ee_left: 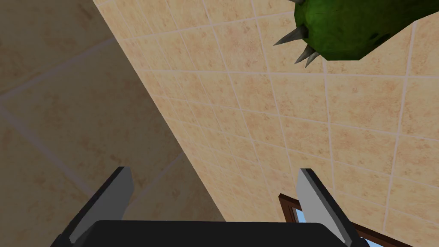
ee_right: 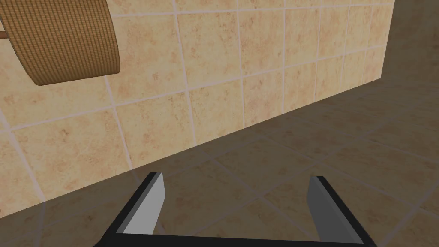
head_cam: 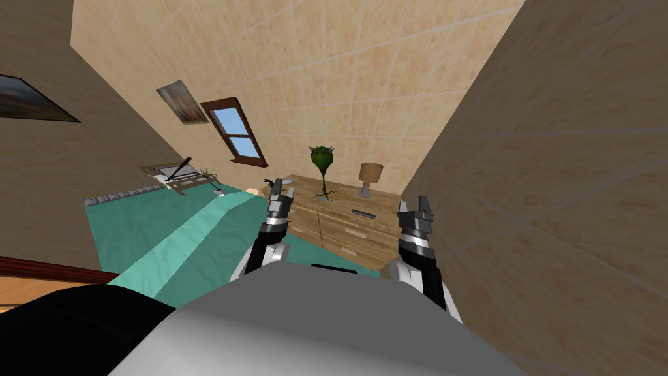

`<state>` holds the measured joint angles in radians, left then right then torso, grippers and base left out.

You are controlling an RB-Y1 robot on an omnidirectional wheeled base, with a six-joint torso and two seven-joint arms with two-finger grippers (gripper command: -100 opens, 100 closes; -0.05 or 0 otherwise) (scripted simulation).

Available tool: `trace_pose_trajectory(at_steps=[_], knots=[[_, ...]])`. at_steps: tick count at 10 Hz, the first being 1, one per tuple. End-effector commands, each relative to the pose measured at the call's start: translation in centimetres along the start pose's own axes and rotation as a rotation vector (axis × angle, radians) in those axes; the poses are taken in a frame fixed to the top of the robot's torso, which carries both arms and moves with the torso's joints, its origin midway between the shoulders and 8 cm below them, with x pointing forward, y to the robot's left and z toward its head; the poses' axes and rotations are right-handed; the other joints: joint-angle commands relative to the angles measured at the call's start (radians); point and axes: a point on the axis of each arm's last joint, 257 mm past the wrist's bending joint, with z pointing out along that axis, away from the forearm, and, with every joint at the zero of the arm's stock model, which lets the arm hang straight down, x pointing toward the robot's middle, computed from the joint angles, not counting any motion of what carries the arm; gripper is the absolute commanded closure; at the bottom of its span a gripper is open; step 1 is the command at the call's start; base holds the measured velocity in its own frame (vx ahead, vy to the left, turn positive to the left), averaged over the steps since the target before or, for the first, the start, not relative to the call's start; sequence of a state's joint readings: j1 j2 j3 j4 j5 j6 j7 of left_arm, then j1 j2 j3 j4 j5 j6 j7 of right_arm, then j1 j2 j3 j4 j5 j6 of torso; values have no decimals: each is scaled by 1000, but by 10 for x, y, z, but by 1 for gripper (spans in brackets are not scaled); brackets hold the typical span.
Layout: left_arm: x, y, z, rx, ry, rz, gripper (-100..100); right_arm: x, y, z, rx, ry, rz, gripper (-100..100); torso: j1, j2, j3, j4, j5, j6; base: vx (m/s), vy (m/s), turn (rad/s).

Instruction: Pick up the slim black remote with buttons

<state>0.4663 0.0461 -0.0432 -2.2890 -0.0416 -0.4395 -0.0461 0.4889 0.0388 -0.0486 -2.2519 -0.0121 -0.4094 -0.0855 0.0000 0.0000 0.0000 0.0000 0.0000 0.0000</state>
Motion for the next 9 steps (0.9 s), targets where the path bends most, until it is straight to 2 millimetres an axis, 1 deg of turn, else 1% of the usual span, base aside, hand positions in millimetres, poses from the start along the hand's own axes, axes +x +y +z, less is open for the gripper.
trace_pose_trajectory(at_steps=[1, 8, 9], knots=[[0, 0, 0, 0, 0, 0, 0, 4, -1, 0, 3, 41, -30, -100, 0, 0, 0, 0, 0, 0, 9, 17, 46], [0, 0, 0, 0, 0, 0, 0, 16, -11, -1, 12, 202, -165, -100, 3, -1, -1, 0, 1, 0, 21, 41, 49], [0, 0, 0, 0, 0, 0, 0, 18, -15, -2, 14, 240, -203, -100, 2, -1, -1, 0, 1, 0, 28, 33, 67]])
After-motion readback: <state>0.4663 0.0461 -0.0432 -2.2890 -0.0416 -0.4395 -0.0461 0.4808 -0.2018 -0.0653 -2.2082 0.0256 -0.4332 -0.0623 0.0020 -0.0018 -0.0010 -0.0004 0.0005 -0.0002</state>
